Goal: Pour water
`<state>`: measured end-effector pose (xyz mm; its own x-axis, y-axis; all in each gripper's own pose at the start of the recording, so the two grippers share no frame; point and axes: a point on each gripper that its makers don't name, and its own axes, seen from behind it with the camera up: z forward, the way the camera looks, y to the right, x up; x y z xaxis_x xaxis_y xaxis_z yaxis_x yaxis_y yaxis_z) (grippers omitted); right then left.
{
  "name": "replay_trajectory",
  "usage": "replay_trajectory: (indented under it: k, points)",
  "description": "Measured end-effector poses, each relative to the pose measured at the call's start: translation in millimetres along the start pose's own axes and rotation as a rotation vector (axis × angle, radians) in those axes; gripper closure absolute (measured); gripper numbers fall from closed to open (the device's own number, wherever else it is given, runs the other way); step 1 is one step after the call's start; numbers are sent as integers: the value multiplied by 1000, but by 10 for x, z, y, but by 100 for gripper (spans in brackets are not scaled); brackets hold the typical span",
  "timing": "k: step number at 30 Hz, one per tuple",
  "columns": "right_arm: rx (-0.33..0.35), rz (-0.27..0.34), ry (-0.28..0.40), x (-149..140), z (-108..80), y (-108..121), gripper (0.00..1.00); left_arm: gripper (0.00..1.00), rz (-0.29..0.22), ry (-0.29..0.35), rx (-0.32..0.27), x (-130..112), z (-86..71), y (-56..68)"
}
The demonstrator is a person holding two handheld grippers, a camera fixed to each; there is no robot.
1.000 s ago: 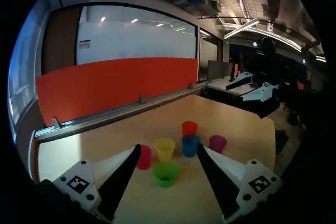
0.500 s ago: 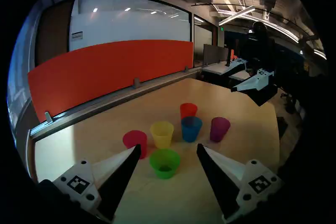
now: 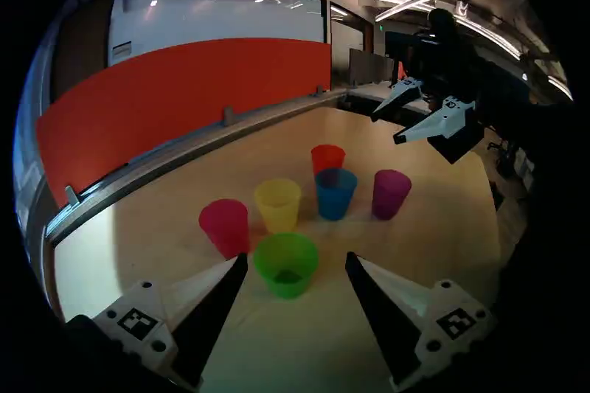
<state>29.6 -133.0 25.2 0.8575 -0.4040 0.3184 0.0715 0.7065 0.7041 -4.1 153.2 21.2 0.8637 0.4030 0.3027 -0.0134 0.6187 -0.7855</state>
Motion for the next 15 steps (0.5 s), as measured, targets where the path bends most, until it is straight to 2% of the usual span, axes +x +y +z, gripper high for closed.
replay_trajectory:
  k: [15]
  points:
    - [30,2,-61,-233,352,4,0,1,2,-97,-6,-342,342,-87]
